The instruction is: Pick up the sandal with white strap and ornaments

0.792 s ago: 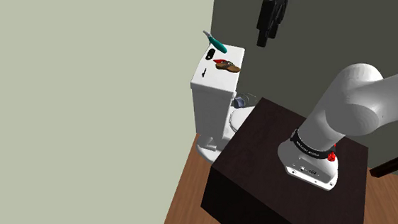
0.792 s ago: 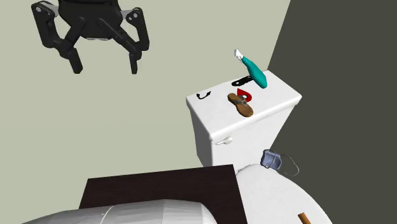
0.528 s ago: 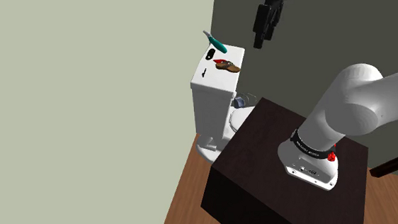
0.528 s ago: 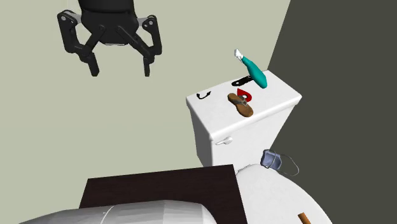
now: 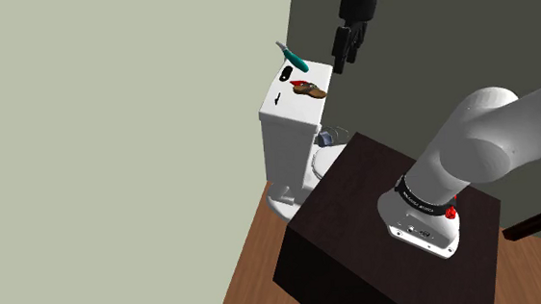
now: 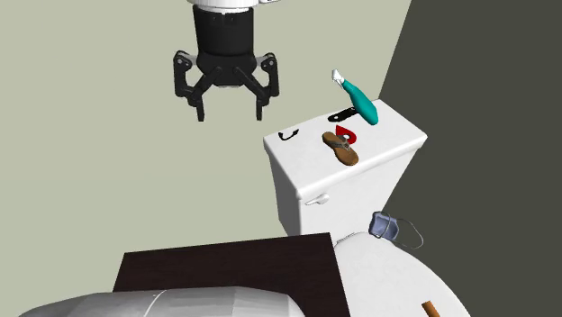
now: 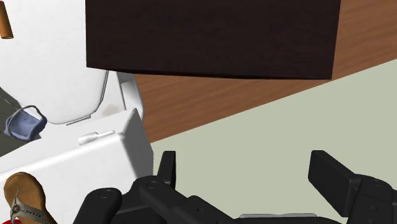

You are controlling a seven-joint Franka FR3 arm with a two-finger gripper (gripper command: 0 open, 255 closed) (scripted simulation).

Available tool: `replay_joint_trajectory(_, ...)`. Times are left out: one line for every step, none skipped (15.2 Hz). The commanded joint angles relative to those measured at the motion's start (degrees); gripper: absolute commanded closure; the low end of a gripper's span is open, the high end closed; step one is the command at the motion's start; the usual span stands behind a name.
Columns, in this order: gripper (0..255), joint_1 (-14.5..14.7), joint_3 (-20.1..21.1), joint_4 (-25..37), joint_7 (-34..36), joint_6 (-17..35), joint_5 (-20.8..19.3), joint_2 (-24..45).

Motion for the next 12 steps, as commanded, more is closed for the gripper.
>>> replay_joint_trajectory(0, -0.8, -1.7, -0.3, -2.1, 3.7, -1.2, 3.3)
replay_joint_trajectory(0, -1.1, -2.5, -0.2, -3.0, 5.3, -1.7, 4.9)
replay_joint_trajectory(0, -1.4, -3.2, -0.1, -3.9, 6.9, -2.1, 6.6)
replay_joint_trajectory(0, -1.7, -4.0, 0.2, -4.8, 8.5, -2.5, 8.4)
replay_joint_trajectory(0, -1.9, -4.8, 0.5, -5.7, 10.0, -2.8, 10.1)
replay_joint_trajectory(0, -2.2, -5.5, 0.9, -6.6, 11.5, -3.1, 12.0)
replay_joint_trajectory(0, -2.4, -6.2, 1.3, -7.5, 13.0, -3.3, 13.9)
replay_joint_trajectory(0, -2.6, -7.0, 1.9, -8.5, 14.5, -3.4, 15.8)
replay_joint_trajectory(0, -2.8, -7.7, 2.5, -9.4, 15.9, -3.5, 17.8)
replay_joint_trajectory(0, -3.0, -8.4, 3.2, -10.4, 17.3, -3.5, 19.8)
replay_joint_trajectory(0, -3.2, -9.0, 4.0, -11.4, 18.6, -3.4, 21.9)
replay_joint_trajectory(0, -3.4, -9.7, 4.8, -12.4, 19.9, -3.2, 23.9)
